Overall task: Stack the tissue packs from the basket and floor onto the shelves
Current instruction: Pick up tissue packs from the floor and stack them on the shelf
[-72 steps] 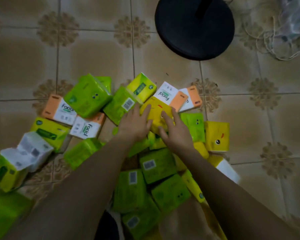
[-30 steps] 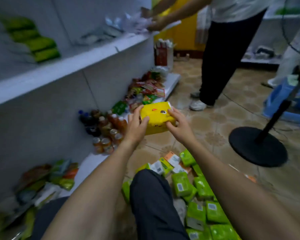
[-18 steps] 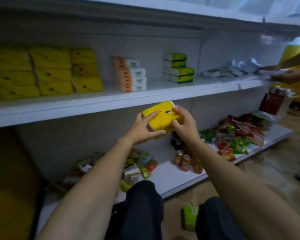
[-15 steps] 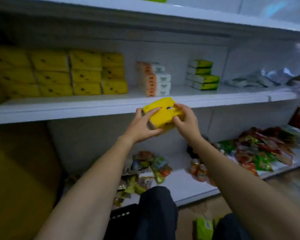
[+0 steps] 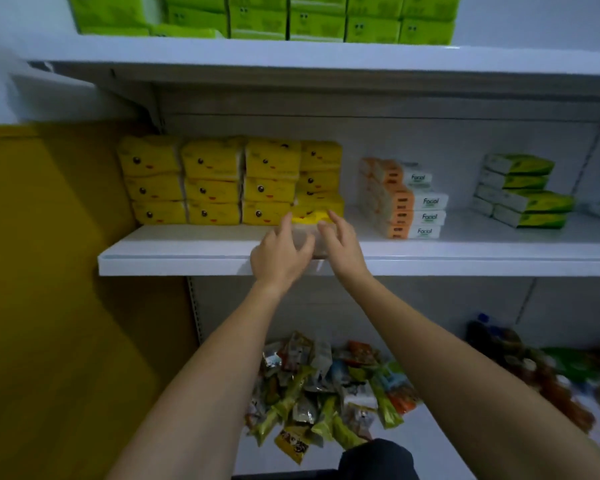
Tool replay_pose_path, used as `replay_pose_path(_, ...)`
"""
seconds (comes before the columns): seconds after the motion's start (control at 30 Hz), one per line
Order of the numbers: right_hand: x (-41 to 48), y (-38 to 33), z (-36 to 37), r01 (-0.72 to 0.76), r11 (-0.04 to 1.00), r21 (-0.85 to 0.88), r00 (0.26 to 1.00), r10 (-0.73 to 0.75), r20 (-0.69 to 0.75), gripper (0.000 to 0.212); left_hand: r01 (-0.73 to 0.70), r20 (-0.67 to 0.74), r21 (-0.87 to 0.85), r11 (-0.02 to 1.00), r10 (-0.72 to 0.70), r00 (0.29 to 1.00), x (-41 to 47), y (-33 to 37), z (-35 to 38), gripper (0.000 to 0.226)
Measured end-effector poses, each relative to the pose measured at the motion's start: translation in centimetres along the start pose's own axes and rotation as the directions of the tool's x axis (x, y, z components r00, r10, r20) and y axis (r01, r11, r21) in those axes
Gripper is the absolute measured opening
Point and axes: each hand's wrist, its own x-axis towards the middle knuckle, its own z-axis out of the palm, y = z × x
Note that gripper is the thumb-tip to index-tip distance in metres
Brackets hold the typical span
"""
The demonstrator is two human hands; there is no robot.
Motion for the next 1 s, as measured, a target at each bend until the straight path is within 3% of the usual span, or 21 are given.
replay_pose_path(0.13,1.5,1.4,-1.5,-0.009,0.993,-0.115,1.0,0.009,0.0,0.064,-0.093,-0.104,-0.178,0.98,0.076,0.992,2.0,-0.8,0.4,0.032)
replay_pose_path(0.23,2.3,3.0,-2.4,-0.007,0.961,-0.275,0.988,-0.037,-0.152,0.064,-0.09,-0.152,-0.127,0.988,0.07,0.986,3.6,-1.0,1.0,0.03)
replay_pose_path(0.33,2.4,3.8,-2.5,0.117,0.915,-0.385,0.94,-0.228,-0.255,0.048,0.009,0.014,-0.063,0.998,-0.008,1.0,5.4,-1.0,1.8,0.045)
replay_pose_path(0.43,1.9,3.5,-2.1,0.21,0.889,-0.406,0.946,-0.29,-0.146,0.042,0.043,0.211,-0.13,0.991,-0.015,0.977,6.4,-1.0,2.4,0.053)
replay_pose_path(0.5,1.9,3.5,-1.9,0.192,0.873,-0.448,0.959,-0.263,-0.102,0.052,0.085,0.229,-0.21,0.974,-0.036,0.973,6.4,-0.9,2.5,0.055)
replay_pose_path(0.63,2.6,3.5,-2.4,0.111,0.898,-0.427,0.986,-0.153,-0.066,0.071,0.044,0.159,-0.296,0.954,0.004,0.987,5.8,-0.8,2.3,0.046)
replay_pose_path(0.87,3.3,2.9,-3.2,0.233,0.91,-0.343,0.951,-0.286,-0.114,0.057,-0.107,0.009,-0.368,0.924,0.118,0.993,5.8,0.5,2.2,0.036)
replay_pose_path(1.0,5.9,1.8,-3.8,0.174,0.935,-0.309,0.959,-0.233,-0.163,0.051,-0.146,-0.033,-0.371,0.917,0.144,0.989,8.0,1.9,2.5,0.041)
